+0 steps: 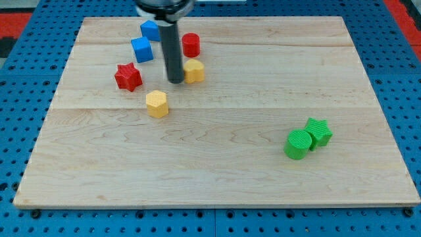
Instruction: Slide the yellow hexagon closer to the yellow heart
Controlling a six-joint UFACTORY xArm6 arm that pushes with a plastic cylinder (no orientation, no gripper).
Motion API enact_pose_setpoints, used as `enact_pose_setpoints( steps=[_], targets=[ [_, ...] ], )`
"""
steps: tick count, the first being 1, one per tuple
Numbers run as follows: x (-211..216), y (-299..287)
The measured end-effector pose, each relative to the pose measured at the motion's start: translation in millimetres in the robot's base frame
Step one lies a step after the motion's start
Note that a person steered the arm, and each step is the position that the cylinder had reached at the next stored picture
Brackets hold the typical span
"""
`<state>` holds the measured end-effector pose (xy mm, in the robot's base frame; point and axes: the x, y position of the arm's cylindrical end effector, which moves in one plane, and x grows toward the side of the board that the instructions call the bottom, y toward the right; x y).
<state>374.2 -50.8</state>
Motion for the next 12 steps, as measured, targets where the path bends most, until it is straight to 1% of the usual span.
enact_pose_setpoints(
  steps=[1,2,3,4,5,6,7,8,9,11,12],
  targets=[
    [0,10],
    [82,-1],
    [133,-23],
    [119,-87],
    [78,-77],
    [64,-60],
    [67,7],
    [62,51],
    [62,80],
    [70,89],
    [36,111]
  ],
)
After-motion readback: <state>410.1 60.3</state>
